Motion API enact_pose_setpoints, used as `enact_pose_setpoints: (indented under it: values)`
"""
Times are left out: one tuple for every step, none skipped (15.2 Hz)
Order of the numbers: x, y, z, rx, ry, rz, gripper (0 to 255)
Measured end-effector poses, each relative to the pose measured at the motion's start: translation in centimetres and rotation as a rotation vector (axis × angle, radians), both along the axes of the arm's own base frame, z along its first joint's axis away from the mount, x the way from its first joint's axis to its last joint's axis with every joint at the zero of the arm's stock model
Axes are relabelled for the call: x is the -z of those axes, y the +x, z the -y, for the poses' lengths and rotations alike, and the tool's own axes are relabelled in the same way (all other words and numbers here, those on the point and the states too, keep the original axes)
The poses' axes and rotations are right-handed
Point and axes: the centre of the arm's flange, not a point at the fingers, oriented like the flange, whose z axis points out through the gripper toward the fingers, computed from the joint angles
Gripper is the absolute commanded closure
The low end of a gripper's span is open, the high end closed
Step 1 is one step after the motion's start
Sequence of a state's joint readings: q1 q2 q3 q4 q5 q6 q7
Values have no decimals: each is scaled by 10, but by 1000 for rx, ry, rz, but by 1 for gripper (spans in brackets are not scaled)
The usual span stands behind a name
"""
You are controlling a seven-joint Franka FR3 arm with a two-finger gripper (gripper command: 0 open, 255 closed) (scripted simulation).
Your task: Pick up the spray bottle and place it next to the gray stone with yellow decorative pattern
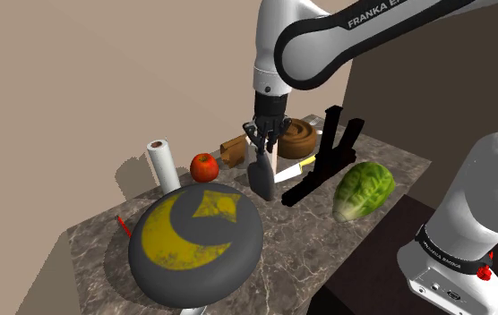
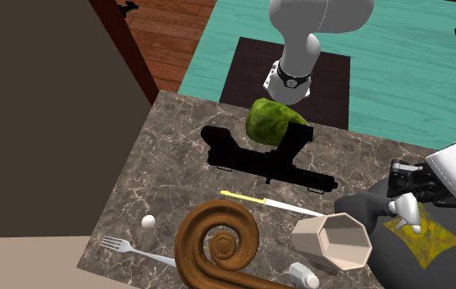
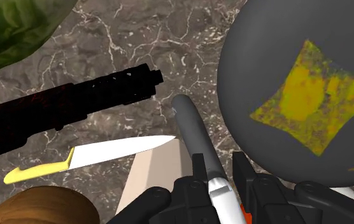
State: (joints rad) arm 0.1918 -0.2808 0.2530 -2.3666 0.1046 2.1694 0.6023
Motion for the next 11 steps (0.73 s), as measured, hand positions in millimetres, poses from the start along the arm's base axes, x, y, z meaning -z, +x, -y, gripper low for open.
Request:
enact_pose_setpoints:
  values:
    - [4, 1, 0, 0, 0, 0, 255]
    - [7, 1, 0, 0, 0, 0, 255]
    - [8, 0, 0, 0, 0, 0, 255]
    - [9, 1, 0, 0, 0, 0, 255]
    - [9, 1, 0, 0, 0, 0, 255]
    - [9, 0, 0, 0, 0, 0, 255]
    - [9, 0, 0, 0, 0, 0, 255]
    - [9, 0, 0, 0, 0, 0, 0]
    - [9, 0, 0, 0, 0, 1, 0]
    - [9, 0, 0, 0, 0, 1, 0]
    - [9, 0, 0, 0, 0, 1, 0]
